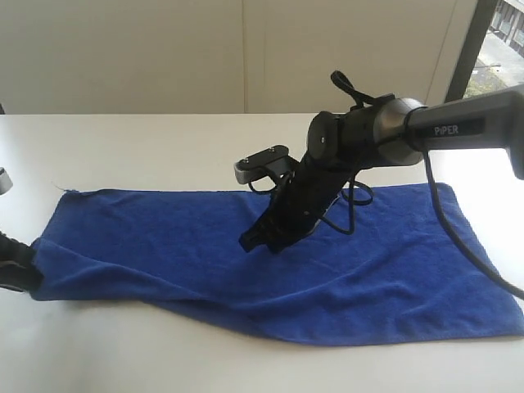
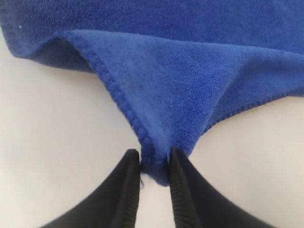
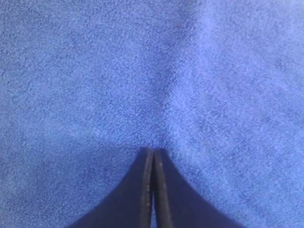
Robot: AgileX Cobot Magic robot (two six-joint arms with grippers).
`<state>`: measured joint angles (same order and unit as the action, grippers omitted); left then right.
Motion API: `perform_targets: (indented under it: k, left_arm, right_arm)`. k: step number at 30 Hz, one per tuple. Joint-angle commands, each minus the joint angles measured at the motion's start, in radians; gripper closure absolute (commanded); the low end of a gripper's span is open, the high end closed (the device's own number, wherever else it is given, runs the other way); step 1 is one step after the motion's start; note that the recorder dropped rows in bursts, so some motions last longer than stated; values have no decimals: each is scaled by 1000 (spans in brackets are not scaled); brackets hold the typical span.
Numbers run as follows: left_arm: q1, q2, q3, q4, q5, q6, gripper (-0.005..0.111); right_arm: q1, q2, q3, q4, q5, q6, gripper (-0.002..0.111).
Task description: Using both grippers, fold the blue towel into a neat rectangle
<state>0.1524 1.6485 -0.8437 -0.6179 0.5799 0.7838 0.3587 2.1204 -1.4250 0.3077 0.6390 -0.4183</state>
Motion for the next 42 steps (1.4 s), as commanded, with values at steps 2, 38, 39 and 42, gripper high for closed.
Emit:
perform_targets:
  k: [2, 38, 39, 42]
  left_arm:
    - [-4, -58, 4, 168, 141, -125, 78]
    - [-84, -20, 111, 334, -1, -338, 107]
    - [-84, -20, 118, 404, 6, -388, 107]
    - [-84, -20, 126, 448, 9, -415, 107]
  right_arm:
    - [2, -2, -7, -21, 2, -5, 108]
    - [2, 0, -7, -91, 12, -8, 108]
    - [2, 0, -7, -91, 12, -8, 108]
    - [2, 0, -7, -91, 12, -8, 108]
